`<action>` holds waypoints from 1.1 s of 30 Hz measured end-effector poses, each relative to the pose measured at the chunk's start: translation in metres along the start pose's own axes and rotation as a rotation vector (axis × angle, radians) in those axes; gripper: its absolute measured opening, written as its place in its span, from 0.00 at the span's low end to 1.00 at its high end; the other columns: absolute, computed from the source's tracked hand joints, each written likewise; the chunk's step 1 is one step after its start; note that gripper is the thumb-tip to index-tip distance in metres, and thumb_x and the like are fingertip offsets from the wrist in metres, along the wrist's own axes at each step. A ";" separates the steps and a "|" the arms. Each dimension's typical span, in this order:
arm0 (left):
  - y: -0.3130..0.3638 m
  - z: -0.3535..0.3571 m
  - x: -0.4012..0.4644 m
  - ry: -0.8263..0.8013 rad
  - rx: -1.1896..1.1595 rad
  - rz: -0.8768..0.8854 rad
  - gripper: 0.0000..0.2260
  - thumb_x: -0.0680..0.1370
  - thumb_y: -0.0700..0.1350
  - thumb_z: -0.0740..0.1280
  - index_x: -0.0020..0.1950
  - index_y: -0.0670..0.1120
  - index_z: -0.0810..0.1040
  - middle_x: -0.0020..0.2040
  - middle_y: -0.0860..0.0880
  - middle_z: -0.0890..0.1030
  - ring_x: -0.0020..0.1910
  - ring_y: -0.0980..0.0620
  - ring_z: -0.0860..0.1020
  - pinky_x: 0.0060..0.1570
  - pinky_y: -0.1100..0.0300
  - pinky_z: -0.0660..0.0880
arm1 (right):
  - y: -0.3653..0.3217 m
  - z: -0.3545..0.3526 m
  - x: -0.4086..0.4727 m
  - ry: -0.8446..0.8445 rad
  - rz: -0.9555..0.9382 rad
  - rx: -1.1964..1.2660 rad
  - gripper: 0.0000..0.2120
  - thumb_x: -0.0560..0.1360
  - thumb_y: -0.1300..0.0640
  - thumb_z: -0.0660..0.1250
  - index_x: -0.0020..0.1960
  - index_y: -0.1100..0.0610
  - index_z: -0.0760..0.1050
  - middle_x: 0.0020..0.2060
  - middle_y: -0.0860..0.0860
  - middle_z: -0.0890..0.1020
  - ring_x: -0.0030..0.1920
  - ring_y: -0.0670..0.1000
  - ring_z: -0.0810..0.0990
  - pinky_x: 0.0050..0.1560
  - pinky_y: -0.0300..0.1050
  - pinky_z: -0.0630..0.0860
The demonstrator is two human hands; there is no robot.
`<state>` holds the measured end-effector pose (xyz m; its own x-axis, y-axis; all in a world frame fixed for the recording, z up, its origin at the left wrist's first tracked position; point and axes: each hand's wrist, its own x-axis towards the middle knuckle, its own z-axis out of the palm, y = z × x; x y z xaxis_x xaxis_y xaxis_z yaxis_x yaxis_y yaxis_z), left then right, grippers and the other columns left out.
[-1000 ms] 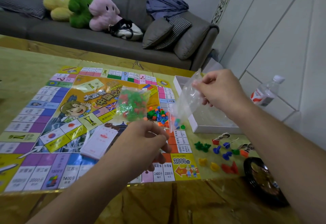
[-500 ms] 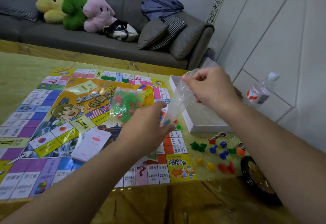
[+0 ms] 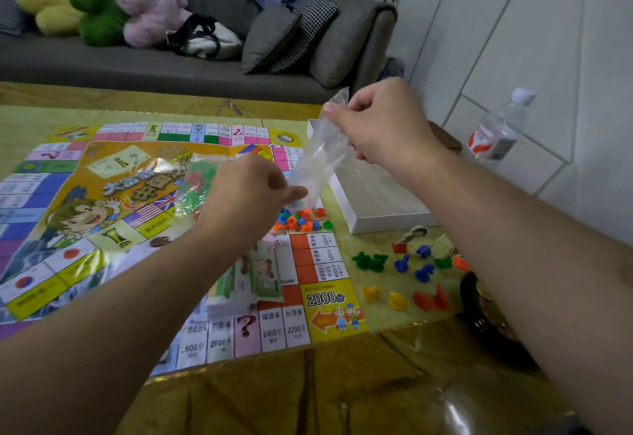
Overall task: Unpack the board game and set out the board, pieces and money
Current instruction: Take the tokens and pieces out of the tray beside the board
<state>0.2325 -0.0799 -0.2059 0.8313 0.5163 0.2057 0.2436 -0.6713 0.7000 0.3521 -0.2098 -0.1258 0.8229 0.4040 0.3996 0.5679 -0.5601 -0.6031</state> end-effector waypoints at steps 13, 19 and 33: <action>0.003 0.001 -0.006 0.042 0.014 0.085 0.07 0.79 0.51 0.73 0.47 0.49 0.84 0.41 0.54 0.84 0.37 0.60 0.80 0.33 0.68 0.71 | -0.004 -0.016 -0.005 -0.024 0.027 0.006 0.17 0.80 0.47 0.72 0.39 0.57 0.81 0.27 0.51 0.81 0.23 0.45 0.79 0.26 0.41 0.75; 0.015 -0.012 -0.030 -0.054 -0.223 0.113 0.16 0.79 0.53 0.72 0.66 0.56 0.76 0.58 0.62 0.79 0.47 0.62 0.82 0.39 0.58 0.83 | 0.020 -0.080 -0.027 -0.052 0.064 0.303 0.06 0.81 0.60 0.71 0.46 0.57 0.79 0.29 0.52 0.82 0.29 0.54 0.81 0.28 0.46 0.74; 0.044 -0.001 -0.086 -0.143 -0.275 0.132 0.07 0.78 0.45 0.71 0.50 0.58 0.79 0.49 0.59 0.83 0.45 0.60 0.83 0.36 0.45 0.84 | 0.235 -0.172 -0.176 0.343 1.005 0.382 0.09 0.78 0.62 0.70 0.53 0.68 0.81 0.31 0.60 0.83 0.28 0.57 0.81 0.31 0.47 0.78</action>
<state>0.1706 -0.1533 -0.1920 0.9133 0.3411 0.2226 0.0011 -0.5486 0.8361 0.3439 -0.5369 -0.2189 0.8985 -0.3583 -0.2537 -0.3504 -0.2370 -0.9061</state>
